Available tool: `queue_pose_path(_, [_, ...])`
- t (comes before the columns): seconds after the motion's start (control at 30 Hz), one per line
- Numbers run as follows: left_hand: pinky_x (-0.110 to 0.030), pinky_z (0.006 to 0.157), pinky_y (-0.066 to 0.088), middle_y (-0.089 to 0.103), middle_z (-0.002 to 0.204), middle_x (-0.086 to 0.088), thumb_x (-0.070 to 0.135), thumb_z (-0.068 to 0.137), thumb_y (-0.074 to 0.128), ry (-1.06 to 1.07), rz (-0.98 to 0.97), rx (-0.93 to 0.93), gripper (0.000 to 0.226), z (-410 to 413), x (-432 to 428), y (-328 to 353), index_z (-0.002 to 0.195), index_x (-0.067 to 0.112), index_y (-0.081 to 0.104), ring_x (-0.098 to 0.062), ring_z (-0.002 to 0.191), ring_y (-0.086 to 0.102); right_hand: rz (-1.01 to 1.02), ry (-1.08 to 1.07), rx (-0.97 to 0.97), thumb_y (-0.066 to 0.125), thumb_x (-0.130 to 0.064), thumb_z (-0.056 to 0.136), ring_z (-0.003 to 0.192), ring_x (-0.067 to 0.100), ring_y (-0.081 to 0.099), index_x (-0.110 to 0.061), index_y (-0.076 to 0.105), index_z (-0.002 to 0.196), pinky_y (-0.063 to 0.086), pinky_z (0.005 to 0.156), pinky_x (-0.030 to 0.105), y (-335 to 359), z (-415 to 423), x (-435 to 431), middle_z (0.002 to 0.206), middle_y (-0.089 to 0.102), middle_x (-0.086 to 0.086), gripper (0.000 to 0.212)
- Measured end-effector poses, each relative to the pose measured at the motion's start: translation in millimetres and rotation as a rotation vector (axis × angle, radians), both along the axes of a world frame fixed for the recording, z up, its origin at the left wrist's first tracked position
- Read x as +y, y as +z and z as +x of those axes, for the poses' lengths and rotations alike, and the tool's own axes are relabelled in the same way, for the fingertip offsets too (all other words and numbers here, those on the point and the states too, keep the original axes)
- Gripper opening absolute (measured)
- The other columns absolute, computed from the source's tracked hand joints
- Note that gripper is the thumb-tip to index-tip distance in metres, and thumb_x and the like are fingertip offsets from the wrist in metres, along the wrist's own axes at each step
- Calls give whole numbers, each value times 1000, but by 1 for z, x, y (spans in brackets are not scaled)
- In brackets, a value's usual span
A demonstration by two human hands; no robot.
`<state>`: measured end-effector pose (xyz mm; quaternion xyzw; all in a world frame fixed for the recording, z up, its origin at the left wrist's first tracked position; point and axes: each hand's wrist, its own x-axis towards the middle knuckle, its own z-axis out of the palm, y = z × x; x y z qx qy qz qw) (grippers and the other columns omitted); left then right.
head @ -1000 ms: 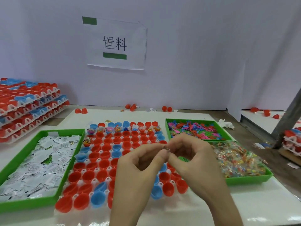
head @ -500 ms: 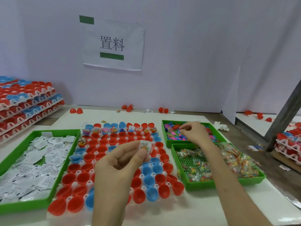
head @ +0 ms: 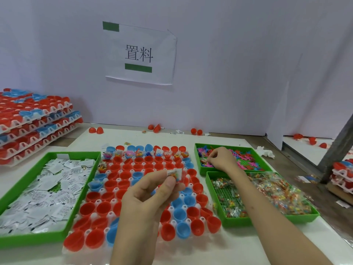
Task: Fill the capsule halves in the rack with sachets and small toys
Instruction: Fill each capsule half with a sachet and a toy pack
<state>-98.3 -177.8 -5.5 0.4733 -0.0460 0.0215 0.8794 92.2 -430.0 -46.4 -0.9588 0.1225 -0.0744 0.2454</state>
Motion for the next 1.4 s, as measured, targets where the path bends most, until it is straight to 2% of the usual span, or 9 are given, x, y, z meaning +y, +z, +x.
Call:
queue_pose_path(0.23, [-22, 52, 57, 74, 70, -9, 22, 46, 77, -19, -135, 39, 24, 1, 1, 0, 70, 17, 81, -19, 59, 72, 4, -31, -36, 59, -16, 96, 65, 12, 53, -10, 76, 88, 41, 91, 46, -6, 3, -2, 83, 73, -2, 20])
queue_pose_path(0.37, [-21, 58, 57, 75, 73, -3, 27, 53, 83, -30, -100, 25, 24, 3, 5, -7, 76, 23, 82, -14, 65, 73, 43, -61, -88, 57, -17, 97, 83, 19, 59, -20, 66, 83, 44, 101, 49, -4, 0, -2, 78, 62, -9, 17])
queue_pose_path(0.53, [-19, 65, 56, 77, 83, 6, 64, 35, 93, -73, 0, -34, 59, 6, 8, -10, 85, 35, 80, -8, 78, 74, 212, -50, -255, 70, -7, 90, 86, 13, 61, -15, 67, 93, 45, 66, 19, 3, -3, -6, 89, 65, -1, 9])
queue_pose_path(0.63, [-19, 64, 57, 77, 84, 6, 66, 34, 92, -67, 28, -47, 62, 8, 8, -12, 87, 36, 80, -8, 78, 74, 264, -23, -243, 77, -6, 84, 83, 9, 60, -14, 71, 97, 47, 70, 21, 8, -4, -5, 85, 64, -5, 16])
queue_pose_path(0.77, [-19, 65, 57, 77, 83, 5, 63, 33, 94, -71, 45, -47, 60, 8, 7, -12, 84, 35, 80, -8, 77, 73, 282, -55, -236, 79, -3, 81, 82, 12, 66, -15, 73, 89, 47, 62, 18, 11, -11, -4, 87, 69, 0, 16])
queue_pose_path(0.9, [-23, 56, 58, 75, 75, -10, 16, 56, 82, -33, -90, 41, 18, 7, 3, -9, 74, 15, 81, -18, 64, 73, 449, -30, -273, 74, -4, 85, 80, 12, 69, -17, 73, 88, 52, 66, 20, 28, -30, 5, 93, 74, 6, 14])
queue_pose_path(0.97, [-23, 55, 58, 75, 75, -12, 9, 59, 72, -37, -141, 59, 17, 6, 0, -6, 73, 12, 81, -19, 62, 73, 581, 26, -305, 73, -7, 87, 84, 14, 70, -20, 73, 86, 53, 71, 23, 41, -51, 17, 92, 75, 2, 14])
queue_pose_path(1.17, [-21, 56, 57, 75, 76, -11, 15, 54, 76, 4, -115, 58, 19, 1, -4, 0, 72, 14, 80, -19, 63, 73, 947, 205, -482, 79, -21, 78, 81, 5, 71, -28, 79, 88, 54, 67, 15, 66, -153, 64, 87, 77, -6, 11])
queue_pose_path(1.4, [-19, 64, 57, 76, 83, -12, 29, 51, 81, -8, 56, -58, 32, -8, -7, 5, 81, 16, 79, -23, 75, 75, 1001, 314, -522, 81, -19, 70, 80, 11, 74, -25, 79, 83, 55, 72, 16, 73, -201, 106, 82, 77, -3, 15])
